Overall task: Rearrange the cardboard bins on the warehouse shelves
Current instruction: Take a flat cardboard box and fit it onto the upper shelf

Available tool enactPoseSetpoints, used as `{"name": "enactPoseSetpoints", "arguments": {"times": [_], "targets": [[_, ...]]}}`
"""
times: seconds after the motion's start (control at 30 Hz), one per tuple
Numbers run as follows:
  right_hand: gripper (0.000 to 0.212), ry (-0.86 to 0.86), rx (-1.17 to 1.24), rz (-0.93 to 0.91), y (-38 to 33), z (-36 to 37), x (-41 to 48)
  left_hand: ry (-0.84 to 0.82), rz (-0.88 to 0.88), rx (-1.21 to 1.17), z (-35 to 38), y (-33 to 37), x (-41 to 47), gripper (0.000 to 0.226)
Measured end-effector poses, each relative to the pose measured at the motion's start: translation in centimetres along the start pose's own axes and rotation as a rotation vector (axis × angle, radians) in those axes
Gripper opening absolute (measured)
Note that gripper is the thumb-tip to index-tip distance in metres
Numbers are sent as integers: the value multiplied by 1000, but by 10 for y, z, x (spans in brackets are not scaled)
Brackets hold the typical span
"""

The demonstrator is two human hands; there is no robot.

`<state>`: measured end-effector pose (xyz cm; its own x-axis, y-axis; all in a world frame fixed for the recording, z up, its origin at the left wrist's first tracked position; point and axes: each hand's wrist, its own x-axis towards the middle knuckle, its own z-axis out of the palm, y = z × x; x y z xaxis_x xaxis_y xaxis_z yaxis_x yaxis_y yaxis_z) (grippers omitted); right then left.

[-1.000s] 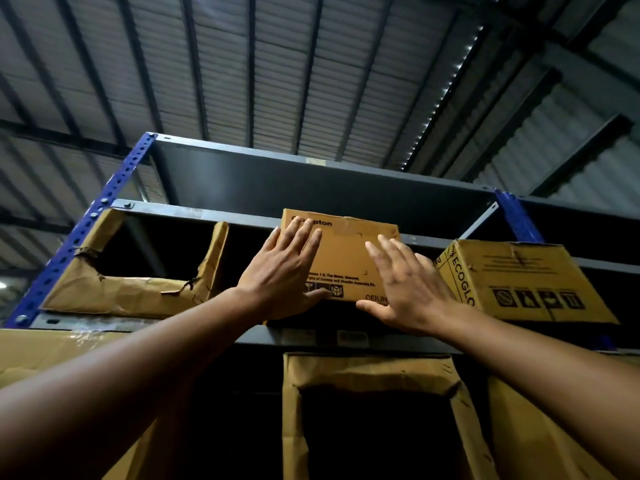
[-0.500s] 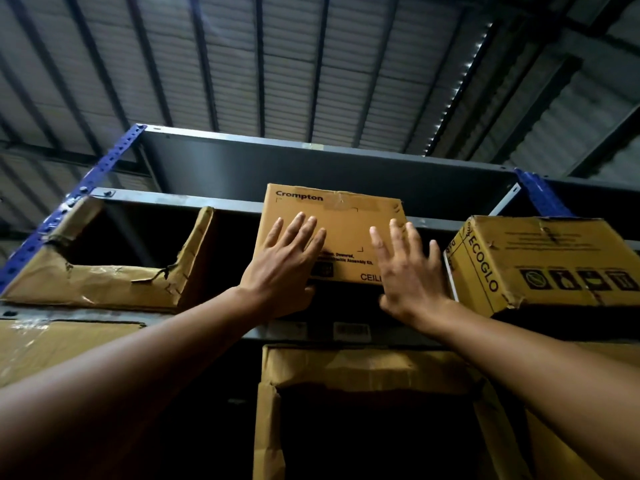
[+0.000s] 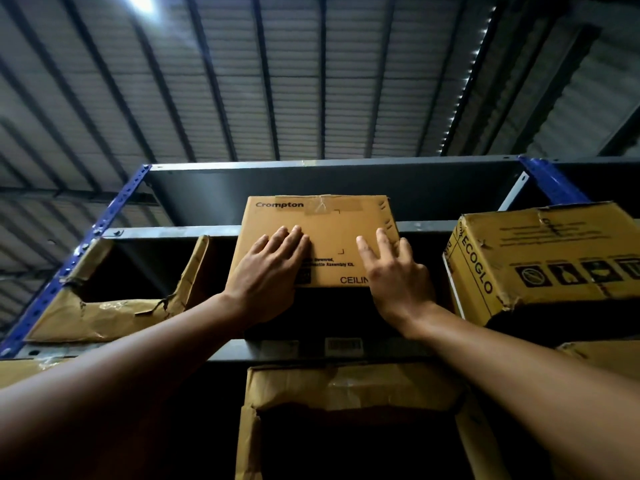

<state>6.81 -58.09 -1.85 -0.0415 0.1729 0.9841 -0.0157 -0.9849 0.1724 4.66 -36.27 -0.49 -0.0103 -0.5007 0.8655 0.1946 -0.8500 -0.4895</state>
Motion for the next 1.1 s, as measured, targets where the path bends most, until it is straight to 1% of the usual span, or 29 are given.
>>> {"name": "enactPoseSetpoints", "arguments": {"times": [0.07,0.17,0.23,0.33,0.43,0.5,0.53,0.57,0.6,0.63,0.7,0.77,0.8,0.83,0.87,0.9,0.97,1.03,1.1], "targets": [[53,60,52,-18,9,-14,-1,22,16,30,-15,0,3,71],[53,193,161,-44,21,-32,-4,49,17,78,-38,-2,4,66],[55,227,240,-68,27,-42,-8,53,2,104,-54,-2,4,62],[56,300,372,-49,27,-63,-12,57,-5,108,-82,-6,-1,58],[55,394,557,-39,24,-91,-10,53,-44,89,-119,-15,-5,60],[54,480,665,-78,19,-108,-8,68,-84,76,-145,-28,-8,63],[58,507,733,-102,17,-114,-6,82,-104,69,-160,-34,-9,67],[72,518,818,-110,14,-118,-3,90,-134,62,-175,-39,-10,70],[86,517,927,-93,8,-124,-2,104,-161,62,-191,-43,-10,75],[93,516,1039,-54,2,-128,0,114,-190,63,-205,-45,-10,80],[86,536,1259,62,-15,-142,4,123,-215,64,-231,-48,-9,89],[76,496,1395,186,-35,-159,11,100,-142,77,-249,-51,-10,89],[72,482,1420,234,-43,-168,14,92,-96,78,-254,-55,-12,87],[69,487,1433,267,-51,-179,18,105,-88,57,-261,-63,-17,85],[66,506,1450,269,-59,-189,21,145,-122,16,-268,-71,-22,81],[63,520,1458,236,-66,-198,23,200,-182,-38,-277,-80,-28,78],[60,519,1425,109,-85,-210,24,311,-268,-106,-303,-103,-41,72],[65,559,1334,57,-110,-217,24,386,-309,-90,-334,-130,-57,70],[74,597,1257,74,-140,-232,29,429,-344,-56,-370,-155,-78,64]]}}
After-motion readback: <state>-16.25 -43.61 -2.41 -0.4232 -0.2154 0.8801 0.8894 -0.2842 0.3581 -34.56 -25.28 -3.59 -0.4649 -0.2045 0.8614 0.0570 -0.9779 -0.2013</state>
